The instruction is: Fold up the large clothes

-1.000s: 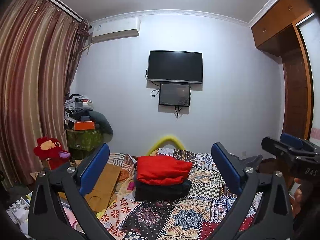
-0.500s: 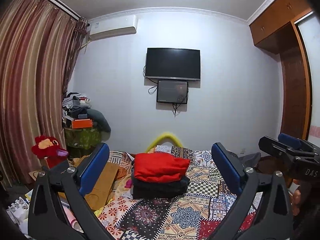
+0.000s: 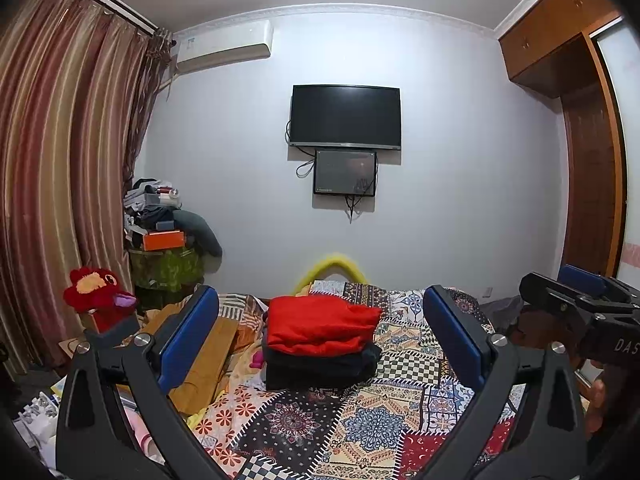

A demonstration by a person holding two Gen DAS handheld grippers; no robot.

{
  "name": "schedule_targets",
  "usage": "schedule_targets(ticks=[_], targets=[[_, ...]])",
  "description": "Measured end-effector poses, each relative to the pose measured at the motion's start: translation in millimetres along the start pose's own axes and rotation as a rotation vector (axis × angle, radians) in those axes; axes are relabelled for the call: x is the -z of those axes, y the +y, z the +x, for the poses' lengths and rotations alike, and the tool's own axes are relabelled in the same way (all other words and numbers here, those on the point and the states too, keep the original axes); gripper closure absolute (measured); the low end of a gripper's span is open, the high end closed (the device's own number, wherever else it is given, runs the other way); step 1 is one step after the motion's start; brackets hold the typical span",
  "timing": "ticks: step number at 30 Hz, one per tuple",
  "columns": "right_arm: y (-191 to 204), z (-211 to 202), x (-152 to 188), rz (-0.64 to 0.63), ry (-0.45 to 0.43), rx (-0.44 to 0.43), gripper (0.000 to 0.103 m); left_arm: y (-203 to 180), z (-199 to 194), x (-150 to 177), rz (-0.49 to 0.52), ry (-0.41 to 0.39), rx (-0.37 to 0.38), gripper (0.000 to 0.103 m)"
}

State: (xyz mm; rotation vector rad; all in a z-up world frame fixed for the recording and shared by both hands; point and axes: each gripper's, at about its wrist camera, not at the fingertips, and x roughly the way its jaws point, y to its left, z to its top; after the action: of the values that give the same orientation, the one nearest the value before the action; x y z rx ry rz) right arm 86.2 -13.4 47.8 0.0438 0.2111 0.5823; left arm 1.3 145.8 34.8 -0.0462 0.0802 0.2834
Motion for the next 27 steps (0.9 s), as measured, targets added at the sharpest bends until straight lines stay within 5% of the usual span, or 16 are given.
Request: schedule_targets(ticks=[27], targets=[[-3.1, -3.2, -3.1, 0.016, 0.009, 0.008, 0.000, 0.0, 6.4, 2.5, -0.011, 0.021, 0.009, 0.000]])
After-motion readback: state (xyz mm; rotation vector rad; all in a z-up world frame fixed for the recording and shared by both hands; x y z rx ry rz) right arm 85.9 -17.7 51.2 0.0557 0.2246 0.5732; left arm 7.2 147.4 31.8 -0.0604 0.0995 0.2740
